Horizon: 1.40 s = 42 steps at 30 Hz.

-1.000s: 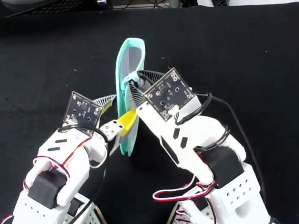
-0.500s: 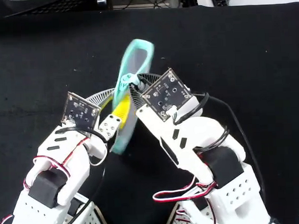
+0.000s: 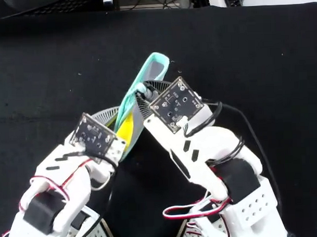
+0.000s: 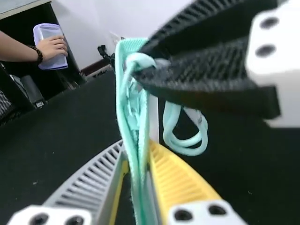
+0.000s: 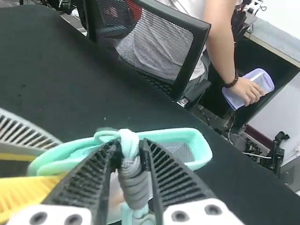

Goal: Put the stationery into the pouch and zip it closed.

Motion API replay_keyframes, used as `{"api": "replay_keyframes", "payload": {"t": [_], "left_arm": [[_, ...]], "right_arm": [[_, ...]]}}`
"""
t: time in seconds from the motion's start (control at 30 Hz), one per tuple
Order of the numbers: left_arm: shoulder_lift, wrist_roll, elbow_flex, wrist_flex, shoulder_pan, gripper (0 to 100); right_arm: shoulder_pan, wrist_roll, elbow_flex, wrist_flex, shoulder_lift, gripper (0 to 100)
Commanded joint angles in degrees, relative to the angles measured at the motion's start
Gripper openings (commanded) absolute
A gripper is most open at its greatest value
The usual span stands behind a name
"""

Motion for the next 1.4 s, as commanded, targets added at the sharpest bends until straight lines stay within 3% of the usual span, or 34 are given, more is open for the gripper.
{"api": "replay_keyframes", "payload": {"t": [0.0, 0.17, 0.43, 0.6, 0.73, 0.93, 1.17, 1.37], "left_arm": [[-6.8, -0.6, -2.1, 5.2, 0.1, 3], [-13.5, -0.6, -1.5, 12.5, 0.1, 3], [-15.2, -0.4, -1.5, 14.0, 0.0, 3], [-15.2, -0.3, -1.4, 14.1, 0.0, 3], [-15.4, -0.2, 1.0, 13.6, 0.0, 3], [-15.6, -0.5, 2.9, 13.7, 0.0, 3], [-15.6, -0.6, 2.2, 13.5, 0.0, 3], [-15.6, -0.3, 0.9, 12.8, 0.1, 3]], "right_arm": [[1.4, 0.4, -1.5, 0.0, -1.9, 1.2], [4.3, 0.4, 1.1, -0.1, -3.0, 1.2], [5.2, 0.0, 1.8, 4.0, -7.6, 1.5], [-4.0, -0.1, -0.6, 22.3, -14.2, 9.2], [-11.0, -4.2, 5.5, 28.7, -17.3, 19.4], [-20.1, -6.5, 21.1, 19.7, -18.9, 23.6], [-20.0, -6.5, 34.0, 3.1, -18.5, 23.4], [-12.9, -6.2, 35.6, 0.0, -18.9, 22.7]]}}
